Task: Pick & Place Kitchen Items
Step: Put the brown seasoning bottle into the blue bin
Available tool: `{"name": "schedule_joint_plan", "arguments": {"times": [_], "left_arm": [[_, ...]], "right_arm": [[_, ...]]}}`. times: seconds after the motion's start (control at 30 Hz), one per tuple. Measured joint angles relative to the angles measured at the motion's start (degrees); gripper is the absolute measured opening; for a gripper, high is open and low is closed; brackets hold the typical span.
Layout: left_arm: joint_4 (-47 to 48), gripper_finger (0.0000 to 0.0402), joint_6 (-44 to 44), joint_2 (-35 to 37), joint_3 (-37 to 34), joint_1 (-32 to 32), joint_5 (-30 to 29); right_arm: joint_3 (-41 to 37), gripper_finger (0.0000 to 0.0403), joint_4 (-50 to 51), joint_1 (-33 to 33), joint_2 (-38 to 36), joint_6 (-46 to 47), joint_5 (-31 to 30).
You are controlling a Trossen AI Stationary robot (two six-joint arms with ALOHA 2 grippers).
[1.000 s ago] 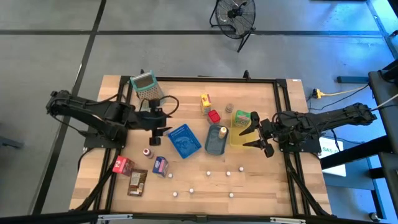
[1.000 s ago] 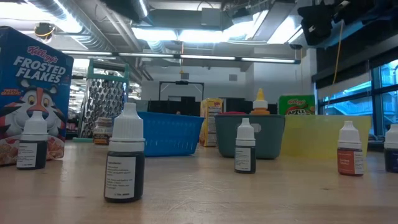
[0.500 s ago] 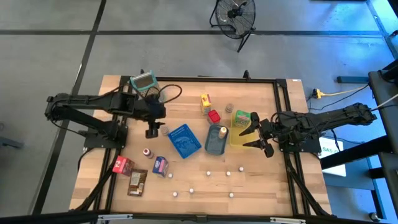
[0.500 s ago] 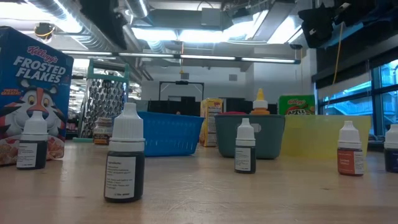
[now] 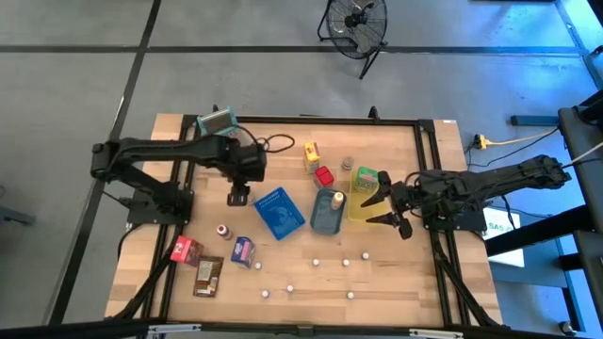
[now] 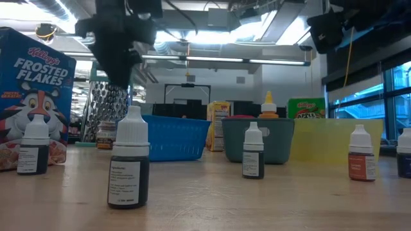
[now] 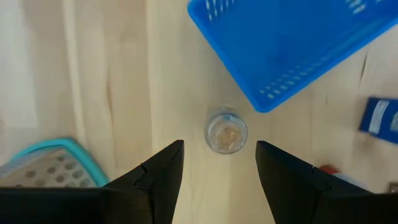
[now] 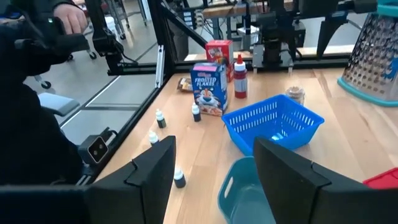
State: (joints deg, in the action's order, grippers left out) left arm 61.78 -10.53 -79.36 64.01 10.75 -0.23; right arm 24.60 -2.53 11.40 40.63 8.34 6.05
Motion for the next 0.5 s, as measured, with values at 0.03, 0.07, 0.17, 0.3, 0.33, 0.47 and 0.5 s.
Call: {"name": "schedule_joint_plan", "arguments": {"times": [0.03,0.07,0.17,0.3,0.33,0.47,0.5], "left_arm": [[0.2,0.0196,-0.2,-0.7,0.0,-0.2,0.1],[0.2,0.0196,-0.2,-1.2,0.0,-0.5,0.1],[-0.3,0.0196,0.1,-2.4,0.0,-1.3,0.1],[-0.3,0.0196,0.1,-4.0,0.0,-2.3,0.0],[-0.3,0.0196,0.2,-4.5,0.0,-2.5,0.0],[-0.6,0.0196,2.2,-6.5,0.0,-3.0,0.0],[-0.6,0.0196,2.4,-6.9,0.0,-3.2,0.0]], "right_arm": [[0.0,0.0217,0.0,0.0,0.2,0.0,0.0],[0.0,0.0217,-0.2,0.0,0.5,0.0,0.0],[0.0,0.0217,0.1,0.0,1.3,0.0,0.0],[0.0,0.0217,-0.1,0.0,2.3,0.0,0.1],[0.0,0.0217,-0.2,0.0,2.5,0.0,0.1],[0.0,0.0217,-0.3,0.0,3.0,0.0,0.1],[0.0,0.0217,-0.2,0.0,3.1,0.0,0.1]]}}
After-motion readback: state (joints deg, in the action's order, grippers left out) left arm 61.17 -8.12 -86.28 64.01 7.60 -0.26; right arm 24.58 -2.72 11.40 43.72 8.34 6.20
